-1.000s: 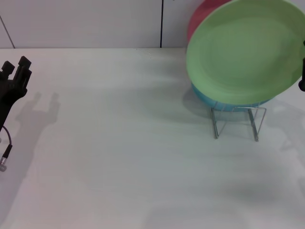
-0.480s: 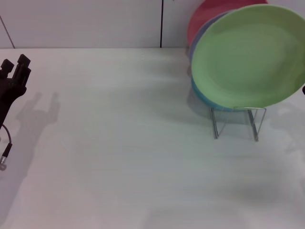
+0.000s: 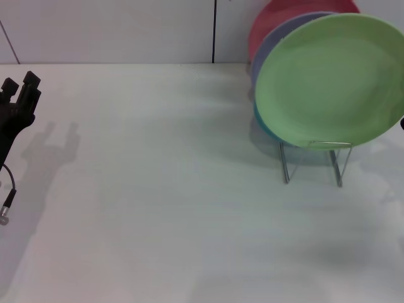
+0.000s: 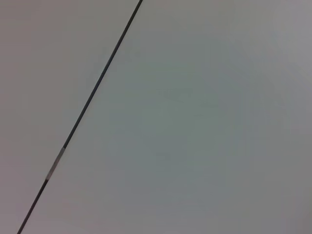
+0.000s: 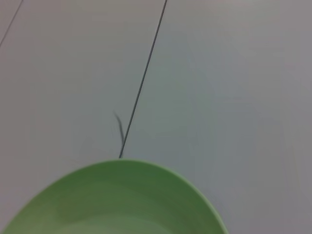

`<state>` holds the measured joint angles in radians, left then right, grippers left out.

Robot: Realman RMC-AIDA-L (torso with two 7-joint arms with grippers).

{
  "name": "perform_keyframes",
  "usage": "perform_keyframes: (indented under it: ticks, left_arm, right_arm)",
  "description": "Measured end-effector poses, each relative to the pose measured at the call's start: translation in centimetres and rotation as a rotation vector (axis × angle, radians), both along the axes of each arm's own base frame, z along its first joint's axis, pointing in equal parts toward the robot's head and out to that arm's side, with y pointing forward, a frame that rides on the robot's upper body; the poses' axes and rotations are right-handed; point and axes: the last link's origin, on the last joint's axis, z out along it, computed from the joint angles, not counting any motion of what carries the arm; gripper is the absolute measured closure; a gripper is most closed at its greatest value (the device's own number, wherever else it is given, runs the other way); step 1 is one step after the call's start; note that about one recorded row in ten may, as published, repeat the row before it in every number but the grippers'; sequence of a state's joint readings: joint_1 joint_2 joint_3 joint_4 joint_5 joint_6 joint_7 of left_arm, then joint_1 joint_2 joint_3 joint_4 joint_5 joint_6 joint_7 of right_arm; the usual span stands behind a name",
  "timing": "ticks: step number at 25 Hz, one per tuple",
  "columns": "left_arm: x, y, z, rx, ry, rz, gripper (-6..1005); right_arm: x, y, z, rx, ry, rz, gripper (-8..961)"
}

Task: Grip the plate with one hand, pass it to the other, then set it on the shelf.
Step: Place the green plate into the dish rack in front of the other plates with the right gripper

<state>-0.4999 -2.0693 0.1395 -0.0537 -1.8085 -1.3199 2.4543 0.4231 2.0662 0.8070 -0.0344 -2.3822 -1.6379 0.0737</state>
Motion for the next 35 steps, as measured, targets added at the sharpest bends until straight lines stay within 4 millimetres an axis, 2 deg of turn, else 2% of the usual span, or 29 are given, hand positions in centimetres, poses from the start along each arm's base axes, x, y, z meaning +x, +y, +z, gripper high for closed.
perform_keyframes:
  ticks: [7,17,35]
  left_arm:
    - [0.0,0.0,0.0,0.0,0.0,0.0,485]
    - [0.0,-0.2,0.1,0.005,-0.003,-0.006,485]
    - [-0.2,-1.0,0.2,0.014,-0.036,-0.016,485]
  right_arm:
    - [0.4,-0.3,0.1,0.001,-0.009,-0.011,934]
    - [-0.1,-1.0,0.4,0.033,-0.025,0.035,935]
    - [0.3,-1.6,-0.4,0.016,-0.121,0.03,935]
